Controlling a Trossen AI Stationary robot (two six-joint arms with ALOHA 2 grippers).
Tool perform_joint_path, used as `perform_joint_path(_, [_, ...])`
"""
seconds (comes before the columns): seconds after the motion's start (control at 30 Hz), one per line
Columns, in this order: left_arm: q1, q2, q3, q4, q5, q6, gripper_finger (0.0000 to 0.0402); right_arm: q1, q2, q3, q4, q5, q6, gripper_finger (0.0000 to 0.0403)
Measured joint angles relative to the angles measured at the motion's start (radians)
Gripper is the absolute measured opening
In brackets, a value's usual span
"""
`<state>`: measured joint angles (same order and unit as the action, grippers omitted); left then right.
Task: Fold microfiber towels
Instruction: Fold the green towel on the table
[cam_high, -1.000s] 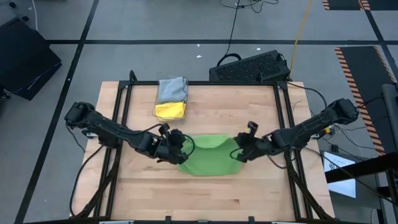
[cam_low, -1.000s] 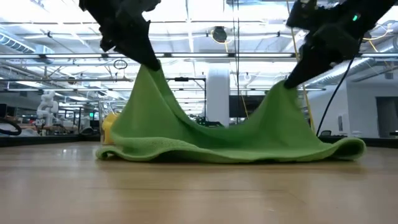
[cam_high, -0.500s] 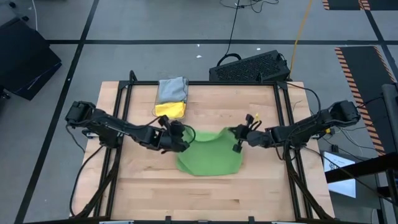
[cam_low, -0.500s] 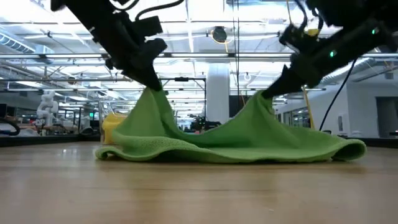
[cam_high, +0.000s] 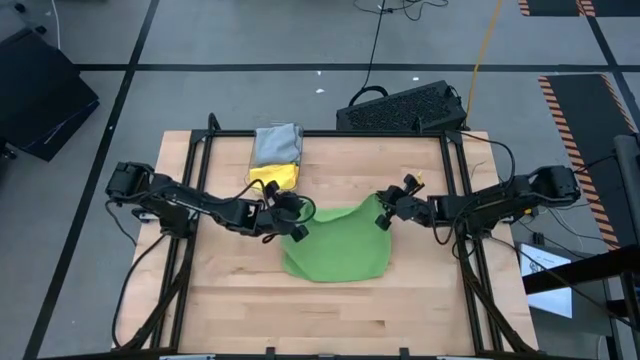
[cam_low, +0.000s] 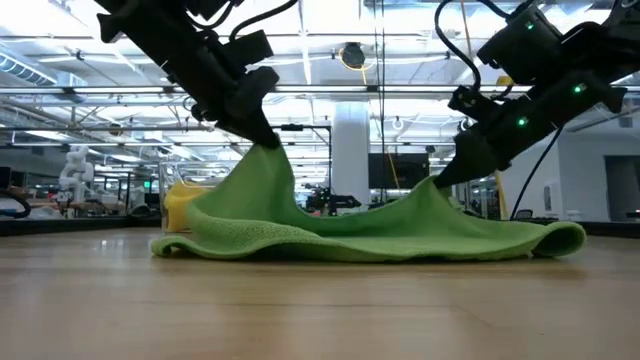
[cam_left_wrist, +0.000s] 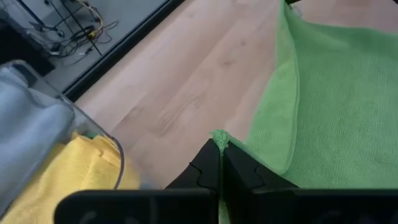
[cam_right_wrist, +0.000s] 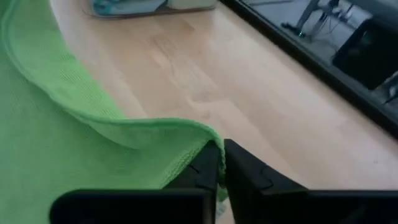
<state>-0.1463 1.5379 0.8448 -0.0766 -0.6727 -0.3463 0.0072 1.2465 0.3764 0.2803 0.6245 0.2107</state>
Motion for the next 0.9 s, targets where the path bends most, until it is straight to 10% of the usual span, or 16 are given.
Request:
perform_joint_path(0.47, [0.034,-0.002,0.001,-0.008,0.054,0.058,0.0130,0.014,-0.094,-0.003,-0.202,-0.029,0.196,0.0194])
perform_joint_path(0.9, [-0.069,-0.136,0.038,0.020,0.000,0.192,0.0159,0.218,-0.321,-0.003,-0.319,-0.068,0.390,0.0213])
